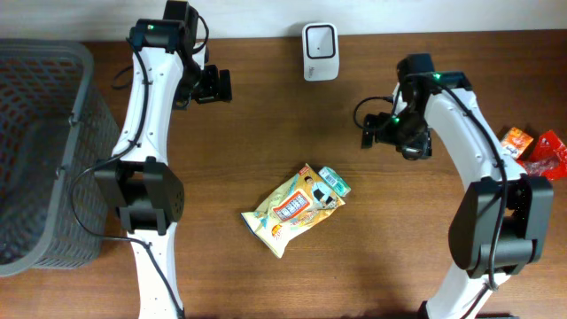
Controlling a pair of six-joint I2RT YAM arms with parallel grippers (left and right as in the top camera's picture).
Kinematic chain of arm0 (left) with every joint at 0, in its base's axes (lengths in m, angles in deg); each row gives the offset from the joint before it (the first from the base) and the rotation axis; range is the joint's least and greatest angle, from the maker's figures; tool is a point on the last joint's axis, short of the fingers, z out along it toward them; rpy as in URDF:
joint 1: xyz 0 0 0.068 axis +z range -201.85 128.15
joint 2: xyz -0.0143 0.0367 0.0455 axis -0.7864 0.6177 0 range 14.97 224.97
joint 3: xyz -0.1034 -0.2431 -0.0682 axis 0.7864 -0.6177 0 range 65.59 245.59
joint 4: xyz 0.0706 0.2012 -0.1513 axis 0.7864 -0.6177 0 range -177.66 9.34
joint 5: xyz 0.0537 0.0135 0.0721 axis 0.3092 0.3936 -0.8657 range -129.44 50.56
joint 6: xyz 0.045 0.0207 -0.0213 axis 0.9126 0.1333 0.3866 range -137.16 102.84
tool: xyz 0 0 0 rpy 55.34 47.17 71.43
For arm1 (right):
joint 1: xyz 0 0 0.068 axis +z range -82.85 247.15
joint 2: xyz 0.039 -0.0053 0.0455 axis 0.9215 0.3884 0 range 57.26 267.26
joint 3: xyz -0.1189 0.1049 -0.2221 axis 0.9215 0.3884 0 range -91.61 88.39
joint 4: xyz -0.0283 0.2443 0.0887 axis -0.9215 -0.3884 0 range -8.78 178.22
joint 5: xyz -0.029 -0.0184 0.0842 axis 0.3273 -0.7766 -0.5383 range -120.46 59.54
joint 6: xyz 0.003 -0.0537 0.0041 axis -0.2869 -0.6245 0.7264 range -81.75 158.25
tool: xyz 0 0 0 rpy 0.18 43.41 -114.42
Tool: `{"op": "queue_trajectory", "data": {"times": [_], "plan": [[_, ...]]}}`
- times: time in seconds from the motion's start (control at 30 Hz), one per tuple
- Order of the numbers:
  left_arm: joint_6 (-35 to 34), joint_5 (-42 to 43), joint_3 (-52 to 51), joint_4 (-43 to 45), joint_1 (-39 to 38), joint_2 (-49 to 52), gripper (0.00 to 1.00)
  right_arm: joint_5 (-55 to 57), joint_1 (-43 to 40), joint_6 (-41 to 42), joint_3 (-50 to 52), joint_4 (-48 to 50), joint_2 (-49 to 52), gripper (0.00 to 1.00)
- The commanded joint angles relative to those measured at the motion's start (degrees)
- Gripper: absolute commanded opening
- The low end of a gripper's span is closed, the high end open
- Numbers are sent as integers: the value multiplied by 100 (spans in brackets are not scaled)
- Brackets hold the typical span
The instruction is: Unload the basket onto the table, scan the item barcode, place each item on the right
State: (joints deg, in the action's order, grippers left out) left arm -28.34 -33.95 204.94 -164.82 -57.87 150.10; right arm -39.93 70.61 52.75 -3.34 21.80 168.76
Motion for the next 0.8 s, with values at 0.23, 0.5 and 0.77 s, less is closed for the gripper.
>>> {"op": "queue_trajectory", "data": {"times": [0.23,0.5,0.77], "plan": [[50,-44,20,9,7,-101,99,-1622,459,208,2232,2024,-39,51],[50,-42,20,9,7,-101,99,-1580,1064,704,2192,2299,-57,28],[50,-42,20,9,7,-101,99,-1589,1010,138,1038,914,-68,45]]}}
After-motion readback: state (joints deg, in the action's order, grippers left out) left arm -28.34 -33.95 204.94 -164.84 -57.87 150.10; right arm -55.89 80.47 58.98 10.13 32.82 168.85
